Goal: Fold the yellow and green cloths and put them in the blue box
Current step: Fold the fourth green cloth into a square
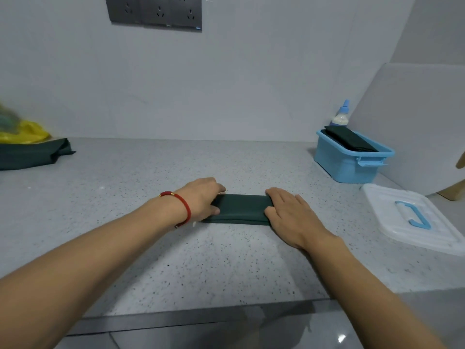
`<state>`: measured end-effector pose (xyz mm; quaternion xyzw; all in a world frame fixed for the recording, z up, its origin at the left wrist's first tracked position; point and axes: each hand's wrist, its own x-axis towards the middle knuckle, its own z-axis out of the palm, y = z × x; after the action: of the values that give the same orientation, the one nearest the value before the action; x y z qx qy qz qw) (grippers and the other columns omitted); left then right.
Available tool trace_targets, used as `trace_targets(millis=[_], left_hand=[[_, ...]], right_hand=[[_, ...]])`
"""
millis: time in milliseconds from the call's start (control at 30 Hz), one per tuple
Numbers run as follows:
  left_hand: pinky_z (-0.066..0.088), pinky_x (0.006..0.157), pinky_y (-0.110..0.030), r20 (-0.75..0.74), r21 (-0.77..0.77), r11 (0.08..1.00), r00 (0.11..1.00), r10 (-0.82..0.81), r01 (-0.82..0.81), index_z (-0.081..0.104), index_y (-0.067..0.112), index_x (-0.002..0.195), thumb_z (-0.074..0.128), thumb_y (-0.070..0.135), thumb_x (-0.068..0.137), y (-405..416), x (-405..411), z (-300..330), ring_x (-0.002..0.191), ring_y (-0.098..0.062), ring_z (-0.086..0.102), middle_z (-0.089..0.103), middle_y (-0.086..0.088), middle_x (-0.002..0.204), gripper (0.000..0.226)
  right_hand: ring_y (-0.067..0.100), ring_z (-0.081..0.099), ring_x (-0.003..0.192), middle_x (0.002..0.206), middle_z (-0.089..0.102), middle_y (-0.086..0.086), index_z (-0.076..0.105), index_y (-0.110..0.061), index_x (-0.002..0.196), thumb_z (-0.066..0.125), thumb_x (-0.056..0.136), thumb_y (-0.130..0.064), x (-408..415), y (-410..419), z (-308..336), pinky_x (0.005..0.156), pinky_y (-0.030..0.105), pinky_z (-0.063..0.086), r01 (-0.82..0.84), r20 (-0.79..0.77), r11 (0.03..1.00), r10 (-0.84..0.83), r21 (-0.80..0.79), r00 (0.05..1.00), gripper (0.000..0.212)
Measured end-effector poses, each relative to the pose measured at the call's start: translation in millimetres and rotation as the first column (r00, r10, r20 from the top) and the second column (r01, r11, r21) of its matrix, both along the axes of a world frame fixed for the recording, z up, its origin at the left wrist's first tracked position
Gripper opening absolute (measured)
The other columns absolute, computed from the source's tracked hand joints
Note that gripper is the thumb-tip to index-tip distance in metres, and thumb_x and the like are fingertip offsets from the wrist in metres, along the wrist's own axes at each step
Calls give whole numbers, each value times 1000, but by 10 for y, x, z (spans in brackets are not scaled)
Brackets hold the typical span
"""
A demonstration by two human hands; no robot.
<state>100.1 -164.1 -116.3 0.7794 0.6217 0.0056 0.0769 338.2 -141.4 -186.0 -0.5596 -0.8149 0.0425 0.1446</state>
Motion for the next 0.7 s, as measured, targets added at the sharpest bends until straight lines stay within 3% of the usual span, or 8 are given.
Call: trace_targets(millis=[67,200,333,467,600,700], left_hand=[[45,104,-37,62,-54,998,997,40,-37,47,12,144,65,29,98,-30,-67,-42,118,-25,51,44,-7,136,52],[45,105,-40,99,-79,991,988,116,-108,47,17,138,67,35,96,-49,-141,-82,117,-24,48,43,-6,131,49],[50,79,-33,220,8,992,968,124,-129,38,22,113,73,22,92,-100,-98,-130,95,-20,54,53,-4,112,41],[48,62,-27,263,11,990,955,134,-142,32,24,106,71,16,92,-114,-85,-146,79,-18,59,59,-4,96,42],[44,54,-20,319,-9,996,944,88,-89,29,26,107,69,17,93,-13,-4,-16,73,-16,58,60,-3,94,44],[50,61,-25,455,22,996,888,67,-86,27,28,114,69,15,94,163,135,147,76,-18,59,59,-7,97,48]], right_hand=[[13,44,105,125,52,-3,49,-21,129,33,98,-43,-7,-37,-2,106,39,37,64,-28,995,-62,76,998,42],[14,42,98,107,46,-7,47,-26,112,45,88,-53,28,-57,39,95,40,39,109,-76,989,-102,99,992,36],[12,45,87,92,50,-11,41,-29,98,62,81,-35,64,-127,113,83,35,33,17,-303,997,7,77,953,27],[9,54,75,80,58,-6,41,-34,106,65,87,-24,102,-184,157,82,33,40,-32,-435,999,31,5,900,32],[0,54,63,82,54,-5,44,-36,121,69,93,-12,206,-171,172,64,17,46,-18,-696,998,-30,-62,717,44],[4,55,66,91,58,2,42,-34,130,70,94,-8,350,-95,203,75,24,52,64,-842,994,-112,-92,528,52]])
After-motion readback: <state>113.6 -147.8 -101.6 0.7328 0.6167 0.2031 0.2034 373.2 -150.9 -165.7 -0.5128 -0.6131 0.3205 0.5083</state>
